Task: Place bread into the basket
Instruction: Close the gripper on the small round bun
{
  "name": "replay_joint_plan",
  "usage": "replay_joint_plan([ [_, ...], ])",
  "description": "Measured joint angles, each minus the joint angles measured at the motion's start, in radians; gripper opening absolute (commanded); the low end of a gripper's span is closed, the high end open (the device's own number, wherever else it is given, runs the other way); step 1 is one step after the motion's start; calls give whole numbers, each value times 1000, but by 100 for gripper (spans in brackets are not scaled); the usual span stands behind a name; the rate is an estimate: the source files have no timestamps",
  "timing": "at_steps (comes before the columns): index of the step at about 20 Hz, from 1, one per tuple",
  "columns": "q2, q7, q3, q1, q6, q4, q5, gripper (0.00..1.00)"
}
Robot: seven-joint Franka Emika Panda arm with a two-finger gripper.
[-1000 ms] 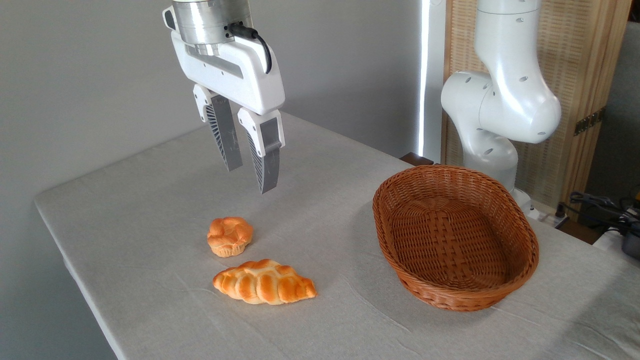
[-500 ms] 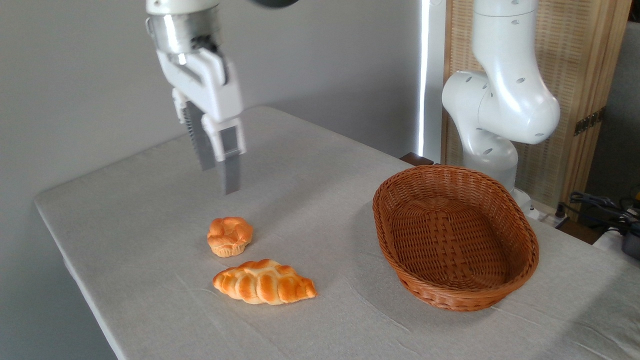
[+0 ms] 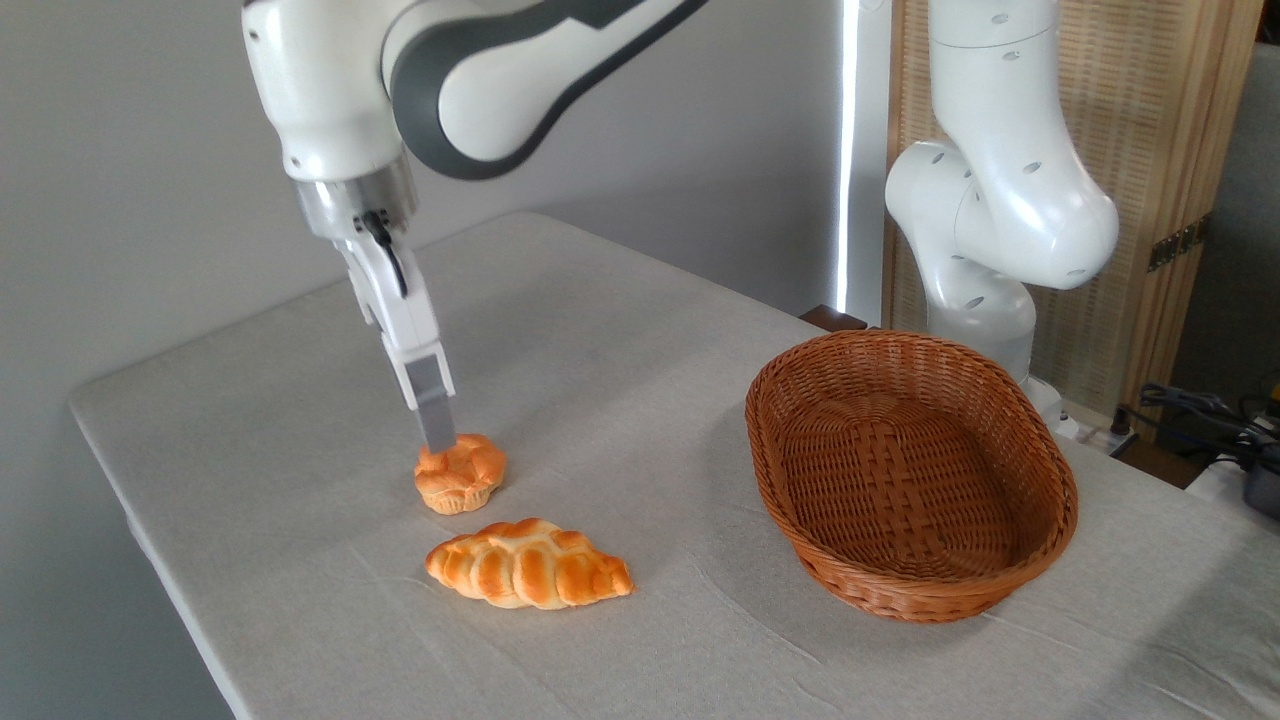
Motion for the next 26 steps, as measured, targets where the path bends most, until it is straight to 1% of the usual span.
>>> replay_joint_plan([
  [2,3,1,-4,-1,18,-31,0,100],
  [5,16,1,-20,-6,77,-77,0,100],
  [9,32,3,-23,-11,116,-98,4,100],
  [10,34,5,-23,-13,118,-98,7,89],
  [11,34,6,-23,-14,119,-98,8,66],
  [14,34,7,-23,-15,119,-98,10,12],
  [15,34,7,-23,-15,119,-98,10,4],
  [17,34,20,-23,-16,119,-98,11,2],
  [21,34,71,-23,-16,120,-98,11,2],
  [26,33,81,-23,-16,120,-97,11,1],
])
